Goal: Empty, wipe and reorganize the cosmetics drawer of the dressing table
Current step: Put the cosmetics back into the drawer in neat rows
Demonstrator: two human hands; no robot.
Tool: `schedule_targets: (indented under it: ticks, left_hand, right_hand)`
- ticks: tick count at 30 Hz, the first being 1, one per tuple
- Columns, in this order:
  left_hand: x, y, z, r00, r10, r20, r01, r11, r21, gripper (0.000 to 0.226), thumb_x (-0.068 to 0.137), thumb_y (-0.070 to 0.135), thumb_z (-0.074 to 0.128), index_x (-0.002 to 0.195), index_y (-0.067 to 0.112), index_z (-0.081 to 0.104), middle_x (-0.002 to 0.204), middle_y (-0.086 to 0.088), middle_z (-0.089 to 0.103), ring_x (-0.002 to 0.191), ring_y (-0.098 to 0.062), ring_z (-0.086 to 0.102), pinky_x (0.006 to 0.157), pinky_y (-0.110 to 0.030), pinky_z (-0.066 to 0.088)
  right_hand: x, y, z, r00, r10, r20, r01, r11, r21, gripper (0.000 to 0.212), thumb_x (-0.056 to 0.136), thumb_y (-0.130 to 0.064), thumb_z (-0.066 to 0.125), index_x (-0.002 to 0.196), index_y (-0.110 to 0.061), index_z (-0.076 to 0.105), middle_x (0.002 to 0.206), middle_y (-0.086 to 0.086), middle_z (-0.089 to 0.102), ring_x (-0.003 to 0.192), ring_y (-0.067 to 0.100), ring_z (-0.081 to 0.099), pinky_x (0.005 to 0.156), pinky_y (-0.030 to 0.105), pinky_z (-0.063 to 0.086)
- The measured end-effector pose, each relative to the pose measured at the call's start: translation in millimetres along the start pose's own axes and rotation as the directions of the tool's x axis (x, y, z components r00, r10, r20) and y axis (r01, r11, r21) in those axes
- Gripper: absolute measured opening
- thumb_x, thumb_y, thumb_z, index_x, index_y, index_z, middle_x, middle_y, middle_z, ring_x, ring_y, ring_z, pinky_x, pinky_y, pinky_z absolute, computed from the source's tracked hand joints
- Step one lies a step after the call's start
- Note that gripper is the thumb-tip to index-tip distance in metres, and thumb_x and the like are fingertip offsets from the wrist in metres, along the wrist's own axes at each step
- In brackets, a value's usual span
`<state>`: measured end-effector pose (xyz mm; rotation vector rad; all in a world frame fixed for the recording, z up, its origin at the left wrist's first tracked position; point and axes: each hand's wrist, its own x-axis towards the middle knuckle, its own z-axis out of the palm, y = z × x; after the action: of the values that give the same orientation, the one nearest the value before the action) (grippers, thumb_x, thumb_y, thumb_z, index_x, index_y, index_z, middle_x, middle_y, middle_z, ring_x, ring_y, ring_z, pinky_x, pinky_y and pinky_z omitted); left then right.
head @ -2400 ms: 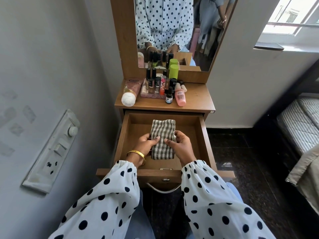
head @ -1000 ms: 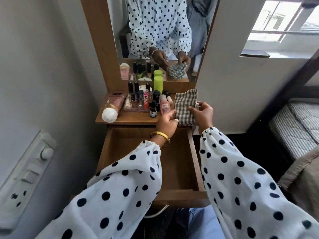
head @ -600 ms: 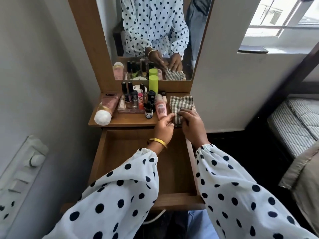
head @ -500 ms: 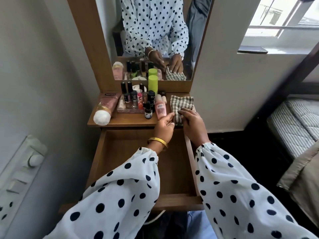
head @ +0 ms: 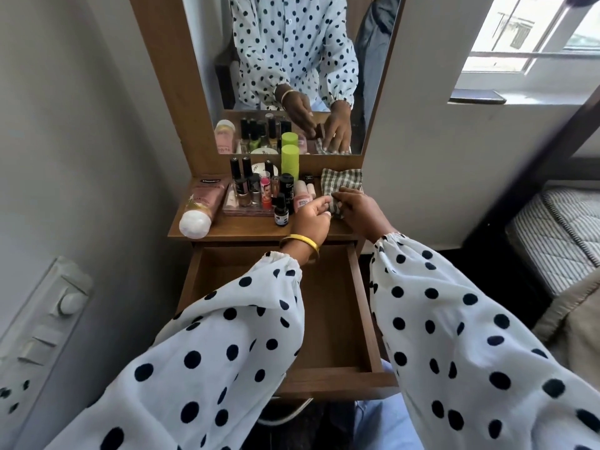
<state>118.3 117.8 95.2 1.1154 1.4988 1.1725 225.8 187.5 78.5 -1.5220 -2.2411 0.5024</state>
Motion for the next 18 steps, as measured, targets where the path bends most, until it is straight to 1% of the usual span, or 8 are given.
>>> schedule_targets:
  ticks: [2, 4, 6, 8, 11, 13, 16, 18]
  left_hand:
    - [-3.9, -2.5, -1.6, 1.0, -0.006, -0.019, 0.005, 0.999, -0.036, 0.041, 0.09, -0.006, 0.039, 0.129, 0.001, 0.049, 0.132, -0.018, 0.053, 0.125, -0.026, 0.049, 0.108, -0.04, 0.039]
    - [-7.2, -5.2, -5.1, 0.999, -0.001, -0.051, -0.001, 0.999, -0.05, 0.039, 0.09, -0.004, 0.04, 0.126, 0.004, 0.053, 0.127, -0.016, 0.057, 0.119, -0.027, 0.054, 0.106, -0.041, 0.041]
    - [-9.6, -6.1, -11.3, 0.996, 0.021, -0.088, -0.028, 0.997, -0.072, 0.037, 0.089, -0.005, 0.04, 0.121, 0.003, 0.056, 0.122, -0.017, 0.06, 0.112, -0.028, 0.058, 0.102, -0.041, 0.044]
    - [-11.6, -4.1, -21.0, 0.991, 0.038, -0.127, -0.055, 0.989, -0.139, 0.034, 0.09, -0.008, 0.039, 0.117, 0.0, 0.057, 0.119, -0.02, 0.061, 0.102, -0.026, 0.059, 0.092, -0.038, 0.05]
    - [-13.4, -0.1, -40.4, 0.98, 0.057, -0.191, -0.096, 0.975, -0.2, 0.034, 0.09, -0.008, 0.038, 0.116, 0.0, 0.058, 0.112, -0.019, 0.064, 0.096, -0.023, 0.06, 0.083, -0.032, 0.051]
    - [-14.0, 2.9, -54.9, 0.971, 0.067, -0.231, -0.116, 0.972, -0.203, 0.033, 0.091, -0.006, 0.038, 0.115, 0.002, 0.059, 0.104, -0.015, 0.064, 0.088, -0.02, 0.061, 0.076, -0.025, 0.051]
    - [-14.4, 8.0, -79.0, 0.95, 0.087, -0.301, -0.153, 0.967, -0.204, 0.031, 0.092, -0.005, 0.039, 0.114, 0.001, 0.059, 0.101, -0.011, 0.063, 0.079, -0.012, 0.06, 0.075, -0.022, 0.05]
    - [-11.5, 9.1, -96.6, 0.932, 0.087, -0.351, -0.168, 0.964, -0.207, 0.029, 0.092, -0.003, 0.041, 0.112, 0.002, 0.06, 0.098, -0.009, 0.063, 0.074, -0.01, 0.06, 0.071, -0.019, 0.051]
  right_hand:
    - [-2.7, -2.8, -2.5, 0.999, 0.0, -0.044, 0.002, 1.0, 0.028, 0.036, 0.091, -0.003, 0.046, 0.125, -0.006, 0.058, 0.137, 0.014, 0.051, 0.129, 0.028, 0.045, 0.106, 0.028, 0.031]
    - [-6.5, -8.1, -3.3, 0.991, -0.009, -0.131, 0.015, 0.999, 0.047, 0.032, 0.088, -0.001, 0.05, 0.118, -0.003, 0.062, 0.125, 0.017, 0.06, 0.118, 0.031, 0.053, 0.099, 0.03, 0.037]
    - [-9.9, -17.0, -3.2, 0.979, -0.018, -0.201, 0.032, 0.997, 0.07, 0.029, 0.086, -0.003, 0.053, 0.114, -0.003, 0.064, 0.119, 0.017, 0.063, 0.112, 0.032, 0.055, 0.096, 0.034, 0.04]
    - [-12.1, -31.0, -4.4, 0.969, -0.054, -0.24, 0.081, 0.991, 0.104, 0.027, 0.086, -0.005, 0.056, 0.111, -0.005, 0.065, 0.115, 0.015, 0.064, 0.11, 0.031, 0.057, 0.095, 0.034, 0.042]
    - [-12.8, -58.5, -9.6, 0.959, -0.099, -0.266, 0.144, 0.977, 0.155, 0.026, 0.087, -0.008, 0.057, 0.111, -0.006, 0.066, 0.115, 0.012, 0.064, 0.109, 0.027, 0.056, 0.093, 0.029, 0.04]
    - [-10.3, -75.6, -12.3, 0.953, -0.121, -0.278, 0.174, 0.969, 0.174, 0.026, 0.088, -0.008, 0.057, 0.112, -0.007, 0.065, 0.116, 0.01, 0.063, 0.109, 0.025, 0.055, 0.094, 0.031, 0.042]
    - [-5.1, -97.9, -12.0, 0.949, -0.152, -0.275, 0.212, 0.956, 0.202, 0.026, 0.085, -0.006, 0.057, 0.111, -0.008, 0.065, 0.115, 0.01, 0.063, 0.101, 0.026, 0.057, 0.091, 0.038, 0.048]
    - [-1.3, -111.3, -12.0, 0.951, -0.174, -0.256, 0.223, 0.958, 0.179, 0.026, 0.085, -0.005, 0.058, 0.109, -0.008, 0.065, 0.113, 0.011, 0.062, 0.095, 0.024, 0.055, 0.089, 0.035, 0.045]
